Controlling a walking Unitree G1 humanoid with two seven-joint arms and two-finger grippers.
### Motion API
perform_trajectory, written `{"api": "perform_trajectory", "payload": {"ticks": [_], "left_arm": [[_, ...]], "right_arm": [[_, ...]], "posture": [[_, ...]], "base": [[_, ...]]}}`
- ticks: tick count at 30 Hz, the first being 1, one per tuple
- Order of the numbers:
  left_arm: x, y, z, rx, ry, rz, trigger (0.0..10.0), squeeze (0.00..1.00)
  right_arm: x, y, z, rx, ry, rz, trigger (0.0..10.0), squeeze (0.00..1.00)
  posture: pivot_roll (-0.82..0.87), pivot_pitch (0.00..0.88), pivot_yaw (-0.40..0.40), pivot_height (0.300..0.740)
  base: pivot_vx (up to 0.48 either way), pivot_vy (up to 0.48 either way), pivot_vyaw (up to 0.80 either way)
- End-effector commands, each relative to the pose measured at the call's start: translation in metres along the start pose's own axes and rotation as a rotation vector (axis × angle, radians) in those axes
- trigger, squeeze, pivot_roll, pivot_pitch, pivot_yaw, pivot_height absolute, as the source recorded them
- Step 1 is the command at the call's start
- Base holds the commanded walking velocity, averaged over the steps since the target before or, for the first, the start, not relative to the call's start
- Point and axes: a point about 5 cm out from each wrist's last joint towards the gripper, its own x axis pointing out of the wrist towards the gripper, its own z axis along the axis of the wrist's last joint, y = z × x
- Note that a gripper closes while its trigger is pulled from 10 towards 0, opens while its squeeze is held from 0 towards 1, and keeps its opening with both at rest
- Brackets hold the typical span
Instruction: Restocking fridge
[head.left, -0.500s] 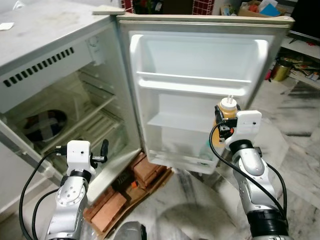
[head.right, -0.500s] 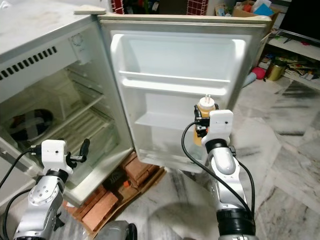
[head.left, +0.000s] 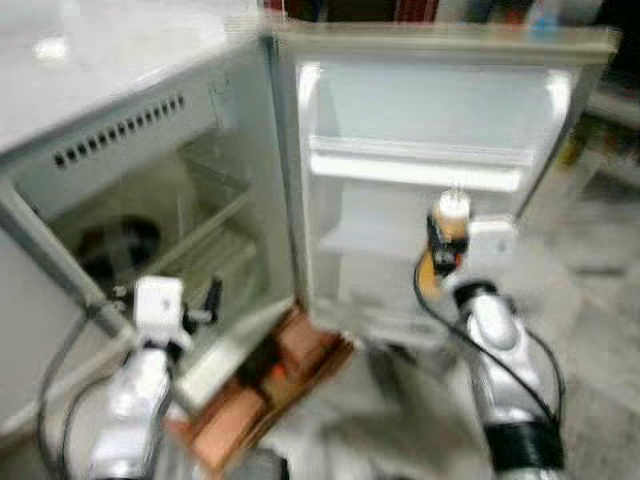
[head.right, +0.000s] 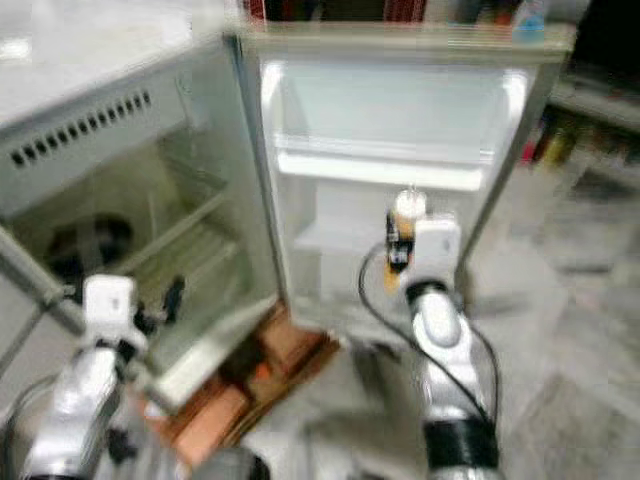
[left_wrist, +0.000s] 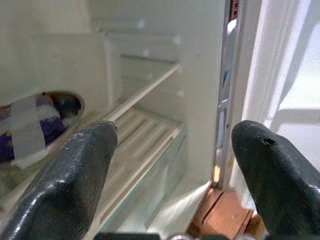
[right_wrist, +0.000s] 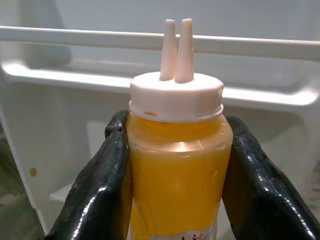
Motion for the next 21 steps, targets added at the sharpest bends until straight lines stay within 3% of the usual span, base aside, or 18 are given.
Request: {"api": "perform_trajectory", "payload": {"ticks": [1, 7, 21], "left_arm": [[0.003, -0.002, 0.005, -0.004, -0.024, -0.022, 10.0, 0.0], [0.002, -0.005, 0.006, -0.008, -0.033, -0.045, 10.0, 0.0], [0.002, -0.007, 0.006, -0.014, -0.036, -0.054, 10.0, 0.0]], "right_arm": [[0.0, -0.004, 0.003, -0.014, -0.01, -0.014, 10.0, 0.0], [0.001, -0.004, 0.003, -0.015, -0.013, -0.017, 10.0, 0.0], [-0.002, 0.007, 0.004, -0.013, -0.026, 0.063, 10.0, 0.0]], "posture": [[0.06, 0.0, 0.023, 0.74], [0.06, 0.0, 0.022, 0.74], [0.05, 0.0, 0.024, 0.74]], "base": [[0.0, 0.0, -0.8], [0.041, 0.0, -0.13], [0.357, 0.0, 0.0]]}}
